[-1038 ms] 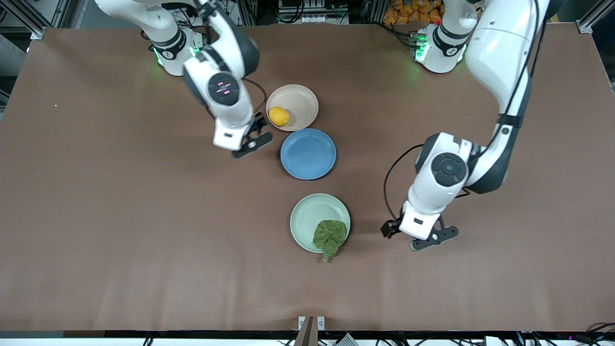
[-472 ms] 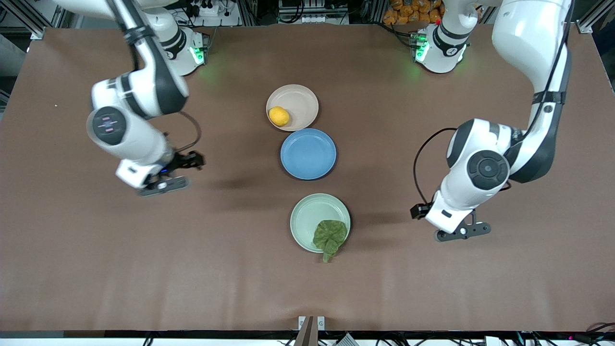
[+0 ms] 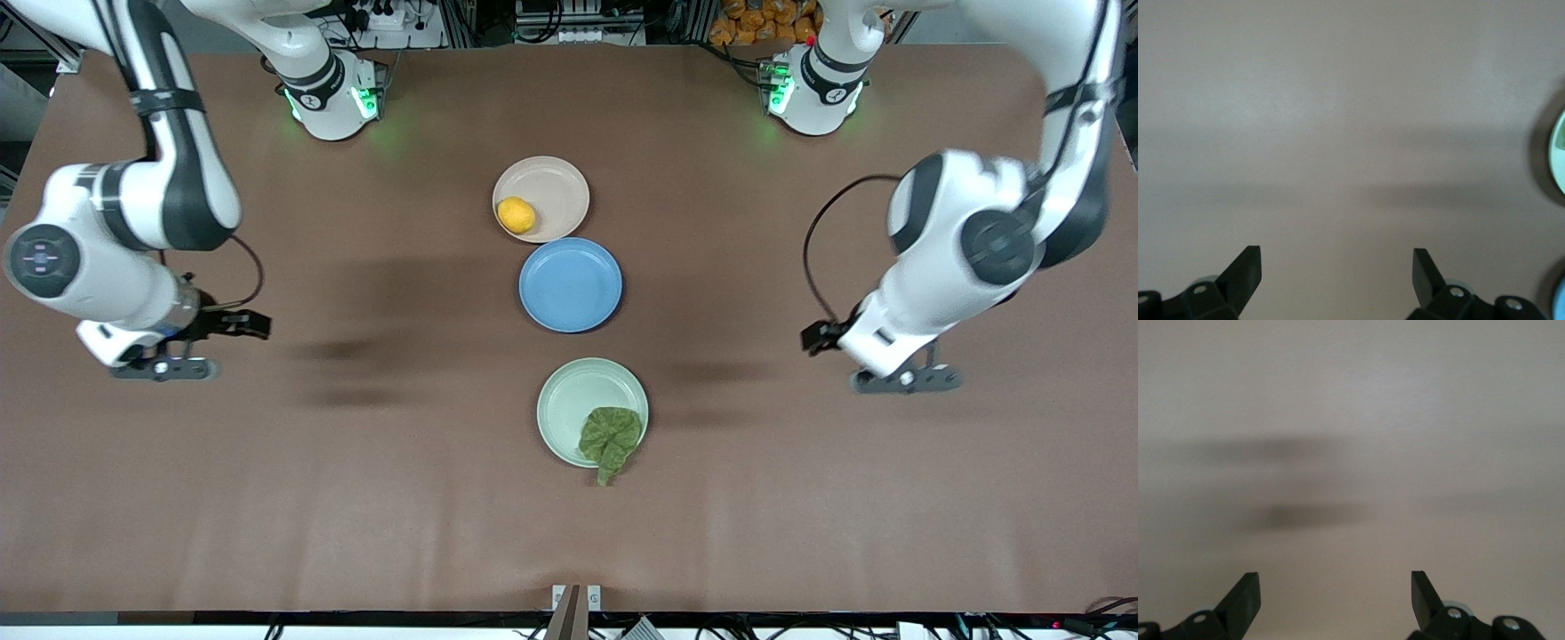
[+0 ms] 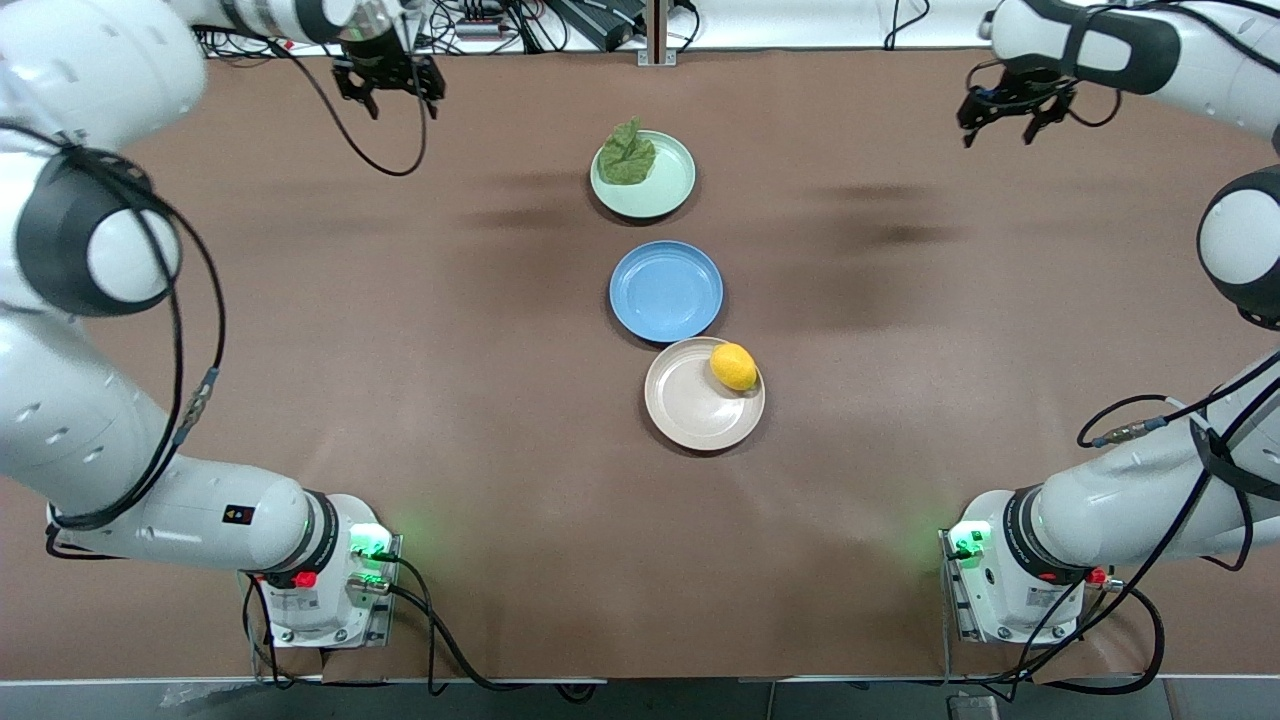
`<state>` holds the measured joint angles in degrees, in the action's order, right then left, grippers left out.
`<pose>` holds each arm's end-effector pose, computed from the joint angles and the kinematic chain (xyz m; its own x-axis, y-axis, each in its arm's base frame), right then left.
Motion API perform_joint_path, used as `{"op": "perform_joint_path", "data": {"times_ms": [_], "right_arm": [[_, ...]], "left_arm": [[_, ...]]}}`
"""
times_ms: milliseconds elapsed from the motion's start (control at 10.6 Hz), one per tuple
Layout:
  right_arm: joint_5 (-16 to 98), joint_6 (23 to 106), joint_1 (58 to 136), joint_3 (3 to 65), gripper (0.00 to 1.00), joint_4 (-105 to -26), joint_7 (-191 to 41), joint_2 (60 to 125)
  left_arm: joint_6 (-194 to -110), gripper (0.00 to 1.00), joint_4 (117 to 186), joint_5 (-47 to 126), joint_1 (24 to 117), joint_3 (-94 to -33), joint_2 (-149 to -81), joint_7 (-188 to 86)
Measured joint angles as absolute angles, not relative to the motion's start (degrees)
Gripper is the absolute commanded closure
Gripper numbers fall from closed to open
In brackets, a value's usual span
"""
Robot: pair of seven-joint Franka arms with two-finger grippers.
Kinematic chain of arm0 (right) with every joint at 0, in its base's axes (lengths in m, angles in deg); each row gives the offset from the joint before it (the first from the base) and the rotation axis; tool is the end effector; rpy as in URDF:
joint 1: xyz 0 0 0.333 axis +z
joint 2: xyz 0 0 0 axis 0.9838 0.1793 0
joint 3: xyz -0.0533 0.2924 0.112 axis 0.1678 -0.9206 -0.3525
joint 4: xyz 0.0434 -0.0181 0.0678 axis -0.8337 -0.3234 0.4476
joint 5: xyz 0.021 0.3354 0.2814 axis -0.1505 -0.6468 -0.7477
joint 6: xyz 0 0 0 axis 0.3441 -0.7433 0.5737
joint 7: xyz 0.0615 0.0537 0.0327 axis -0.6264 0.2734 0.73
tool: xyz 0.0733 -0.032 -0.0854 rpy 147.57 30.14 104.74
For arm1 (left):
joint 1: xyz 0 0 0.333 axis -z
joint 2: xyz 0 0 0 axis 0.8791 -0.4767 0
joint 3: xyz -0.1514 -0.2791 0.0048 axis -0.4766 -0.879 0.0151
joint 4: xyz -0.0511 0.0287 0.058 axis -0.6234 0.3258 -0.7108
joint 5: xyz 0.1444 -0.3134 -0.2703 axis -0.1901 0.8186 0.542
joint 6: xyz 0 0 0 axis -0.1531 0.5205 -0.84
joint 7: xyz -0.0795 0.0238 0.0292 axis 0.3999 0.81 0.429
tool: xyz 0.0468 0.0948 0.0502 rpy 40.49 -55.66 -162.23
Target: Place lemon and lettuce in plates
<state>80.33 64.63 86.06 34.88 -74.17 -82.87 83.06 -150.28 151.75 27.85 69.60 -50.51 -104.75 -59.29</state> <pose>0.6418 0.0003 0.3441 0.9951 -0.0258 -0.0955 -0.0194 -0.9975 0.0673 0.6591 -0.1486 0.3870 0.9999 0.0101 -0.0017 0.0101 -0.9998 -0.0175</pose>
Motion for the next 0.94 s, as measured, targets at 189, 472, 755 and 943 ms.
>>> {"op": "perform_joint_path", "data": {"times_ms": [189,472,755,943], "right_arm": [[80.35,64.67,84.43,36.11,0.00,-71.08,-82.84,82.85],[80.33,59.71,84.17,37.39,0.00,-63.69,-82.83,81.22],[80.24,49.17,84.33,37.34,0.00,-56.14,-82.84,78.27],[80.23,46.19,84.30,37.35,0.00,-53.73,-82.84,75.56]], "left_arm": [[-149.27,0.00,154.51,30.51,68.82,-48.70,-97.89,-57.51],[-148.19,0.00,155.18,30.58,67.71,-48.59,-90.25,-57.43],[-141.48,0.00,153.91,30.59,67.63,-48.05,-86.70,-55.38],[-134.61,0.00,150.35,30.59,67.47,-46.76,-86.29,-50.78]]}}
